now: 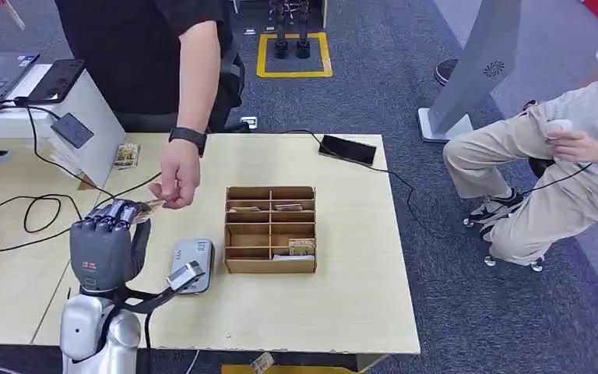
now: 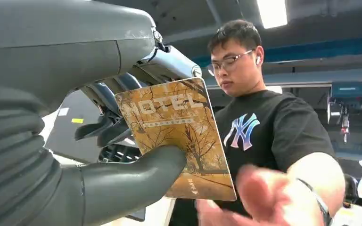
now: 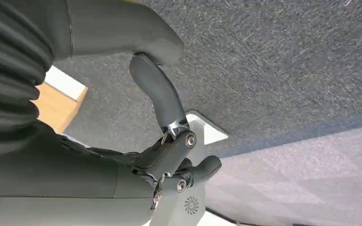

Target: Pass the card to the sensor for recognition and then transmit it.

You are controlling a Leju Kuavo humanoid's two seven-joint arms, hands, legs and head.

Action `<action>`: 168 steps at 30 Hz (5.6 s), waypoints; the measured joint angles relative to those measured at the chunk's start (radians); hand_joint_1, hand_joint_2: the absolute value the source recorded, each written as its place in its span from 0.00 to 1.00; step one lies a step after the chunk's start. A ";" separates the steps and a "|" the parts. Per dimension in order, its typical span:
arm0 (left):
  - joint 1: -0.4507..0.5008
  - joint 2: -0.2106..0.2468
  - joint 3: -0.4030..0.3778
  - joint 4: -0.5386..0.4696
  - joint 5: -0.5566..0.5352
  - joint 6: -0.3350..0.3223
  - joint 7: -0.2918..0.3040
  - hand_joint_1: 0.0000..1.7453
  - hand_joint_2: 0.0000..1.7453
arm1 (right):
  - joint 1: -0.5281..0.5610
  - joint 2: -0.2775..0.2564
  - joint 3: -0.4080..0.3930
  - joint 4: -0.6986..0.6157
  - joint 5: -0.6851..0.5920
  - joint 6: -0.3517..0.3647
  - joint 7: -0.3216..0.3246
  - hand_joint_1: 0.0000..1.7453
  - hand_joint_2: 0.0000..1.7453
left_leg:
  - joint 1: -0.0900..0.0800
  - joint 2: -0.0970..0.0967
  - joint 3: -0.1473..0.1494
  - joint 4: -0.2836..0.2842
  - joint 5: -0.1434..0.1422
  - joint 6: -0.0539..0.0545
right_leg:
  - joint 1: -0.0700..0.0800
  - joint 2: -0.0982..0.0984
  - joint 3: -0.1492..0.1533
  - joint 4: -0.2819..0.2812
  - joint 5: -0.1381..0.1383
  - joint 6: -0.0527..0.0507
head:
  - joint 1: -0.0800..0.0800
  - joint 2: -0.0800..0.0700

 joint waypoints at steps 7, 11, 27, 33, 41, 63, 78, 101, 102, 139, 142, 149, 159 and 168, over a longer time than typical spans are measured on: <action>0.008 0.000 0.072 0.048 0.115 0.000 -0.023 1.00 1.00 | 0.001 0.000 0.000 -0.006 -0.026 0.000 -0.024 0.00 1.00 | 0.000 0.000 0.000 0.000 0.000 0.000 | 0.000 0.000 0.000 0.000 0.000 0.000 | 0.000 0.000; 0.014 -0.001 0.113 0.071 0.152 0.000 -0.020 1.00 1.00 | 0.001 0.000 0.000 -0.020 -0.044 0.000 -0.039 0.00 1.00 | 0.000 0.000 0.000 0.000 0.000 0.000 | 0.000 0.000 0.000 0.000 0.000 0.000 | 0.000 0.000; 0.032 -0.005 0.217 0.112 0.251 0.000 -0.052 1.00 1.00 | 0.002 0.000 0.000 -0.044 -0.063 0.000 -0.031 0.00 1.00 | 0.000 0.000 0.000 0.000 0.000 0.000 | 0.000 0.000 0.000 0.000 0.000 0.000 | 0.000 0.000; 0.043 -0.009 0.275 0.214 0.274 0.000 -0.060 1.00 1.00 | 0.002 0.000 0.000 -0.051 -0.070 0.000 -0.014 0.00 1.00 | 0.000 0.000 0.000 0.000 0.000 0.000 | 0.000 0.000 0.000 0.000 0.000 0.000 | 0.000 0.000; 0.046 -0.012 0.277 0.286 0.258 0.000 -0.088 1.00 1.00 | 0.002 0.000 0.000 -0.051 -0.074 0.000 -0.014 0.00 1.00 | 0.000 0.000 0.000 0.000 0.000 0.000 | 0.000 0.000 0.000 0.000 0.000 0.000 | 0.000 0.000; 0.062 -0.012 0.195 0.384 0.366 0.000 -0.096 1.00 1.00 | 0.001 0.000 0.000 -0.046 -0.098 0.000 -0.013 0.00 1.00 | 0.000 0.000 0.000 0.000 0.000 0.000 | 0.000 0.000 0.000 0.000 0.000 0.000 | 0.000 0.000; 0.061 -0.012 0.166 0.410 0.409 0.000 -0.097 1.00 1.00 | 0.001 0.000 0.000 -0.039 -0.101 0.000 -0.015 0.00 1.00 | 0.000 0.000 -0.001 0.000 0.000 0.000 | 0.000 0.000 0.000 0.000 0.000 0.000 | 0.000 0.000; 0.052 -0.010 0.043 0.453 0.538 0.000 -0.093 1.00 1.00 | 0.001 0.000 0.000 -0.037 -0.101 0.000 -0.018 0.00 1.00 | 0.000 0.000 -0.001 0.000 0.000 0.000 | 0.000 0.000 0.000 0.000 0.000 0.000 | 0.000 0.000; 0.054 -0.010 0.042 0.457 0.538 0.000 -0.093 1.00 1.00 | 0.001 0.000 0.000 -0.037 -0.099 0.000 -0.018 0.00 1.00 | 0.000 0.000 -0.001 0.000 0.000 0.000 | 0.000 0.000 0.000 0.000 0.000 0.000 | 0.000 0.000; 0.115 -0.009 0.026 0.481 0.267 0.001 -0.035 1.00 1.00 | 0.001 0.000 0.000 -0.024 -0.107 0.000 -0.041 0.00 1.00 | 0.000 0.000 0.000 0.000 0.000 0.000 | 0.000 0.000 0.001 0.000 0.000 0.000 | 0.000 0.000; 0.116 -0.009 0.019 0.480 0.234 0.002 -0.035 1.00 1.00 | 0.001 0.000 0.000 -0.023 -0.106 0.000 -0.042 0.00 1.00 | 0.000 0.000 0.000 0.000 0.000 0.000 | 0.000 0.000 0.001 0.000 0.000 0.000 | 0.000 0.000; 0.117 -0.009 0.013 0.479 0.167 0.003 -0.054 1.00 1.00 | 0.001 0.000 0.000 -0.019 -0.106 0.000 -0.044 0.00 1.00 | 0.000 0.000 0.000 0.000 0.000 0.000 | 0.000 -0.001 0.001 0.000 0.000 0.000 | 0.000 0.000; 0.117 -0.009 0.013 0.479 0.130 0.003 -0.056 1.00 1.00 | 0.001 0.000 0.000 -0.016 -0.107 0.000 -0.043 0.00 1.00 | 0.000 0.000 0.000 0.000 0.000 0.000 | 0.000 -0.001 0.001 0.000 0.000 0.000 | 0.000 0.000; 0.117 -0.008 0.013 0.483 0.058 0.005 -0.028 1.00 1.00 | 0.001 0.000 0.000 -0.015 -0.108 0.000 -0.047 0.00 1.00 | 0.000 0.000 0.000 0.000 0.000 0.000 | 0.000 -0.001 0.001 0.000 0.000 0.000 | 0.000 0.000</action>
